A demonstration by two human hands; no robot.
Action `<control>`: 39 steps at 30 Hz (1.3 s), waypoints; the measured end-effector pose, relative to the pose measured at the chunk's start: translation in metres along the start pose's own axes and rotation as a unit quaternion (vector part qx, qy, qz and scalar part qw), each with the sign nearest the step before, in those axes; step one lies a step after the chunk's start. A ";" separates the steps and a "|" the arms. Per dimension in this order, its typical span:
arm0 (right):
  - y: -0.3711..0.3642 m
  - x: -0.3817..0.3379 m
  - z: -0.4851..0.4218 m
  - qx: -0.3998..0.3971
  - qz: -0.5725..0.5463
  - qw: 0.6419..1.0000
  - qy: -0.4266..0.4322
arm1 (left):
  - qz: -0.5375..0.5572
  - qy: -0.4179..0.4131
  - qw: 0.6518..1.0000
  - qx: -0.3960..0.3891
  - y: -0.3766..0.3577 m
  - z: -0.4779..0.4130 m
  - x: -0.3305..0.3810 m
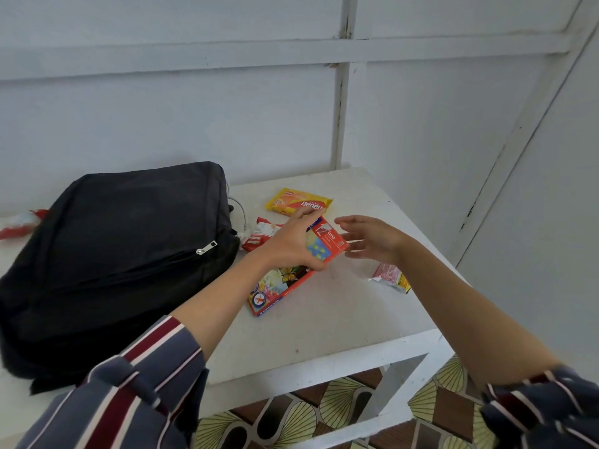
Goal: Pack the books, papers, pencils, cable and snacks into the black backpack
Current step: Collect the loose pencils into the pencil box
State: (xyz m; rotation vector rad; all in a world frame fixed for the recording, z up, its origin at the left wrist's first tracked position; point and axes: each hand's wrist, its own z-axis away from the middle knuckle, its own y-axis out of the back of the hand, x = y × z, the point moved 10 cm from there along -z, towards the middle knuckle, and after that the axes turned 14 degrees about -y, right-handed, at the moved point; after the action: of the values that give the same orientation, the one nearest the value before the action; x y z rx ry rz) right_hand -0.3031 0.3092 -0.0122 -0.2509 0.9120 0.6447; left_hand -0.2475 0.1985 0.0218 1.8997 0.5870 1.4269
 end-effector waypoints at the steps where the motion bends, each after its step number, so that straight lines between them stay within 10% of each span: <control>1: -0.003 0.004 -0.001 -0.025 -0.030 0.999 -0.022 | -0.001 -0.003 1.000 0.001 0.001 0.000 0.000; 11: 0.006 -0.018 0.005 0.051 0.043 0.997 0.036 | -0.009 -0.013 1.000 -0.014 -0.003 0.000 0.005; 21: -0.026 -0.001 0.007 -0.141 -0.076 0.987 -0.015 | 0.025 -0.001 0.999 -0.029 -0.003 0.006 0.012; 27: -0.040 -0.009 0.007 -0.139 0.037 0.989 0.024 | -0.017 0.012 0.998 -0.060 -0.005 0.016 0.015; 39: -0.036 -0.020 0.011 -0.179 -0.058 0.979 0.081 | -0.141 0.057 0.980 0.129 0.116 0.170 -0.023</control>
State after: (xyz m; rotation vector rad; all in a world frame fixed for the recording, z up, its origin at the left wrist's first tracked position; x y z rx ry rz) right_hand -0.2824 0.2784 0.0080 -0.6834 0.9242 0.6847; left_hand -0.0968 0.0624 0.0652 1.8448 1.0957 1.3291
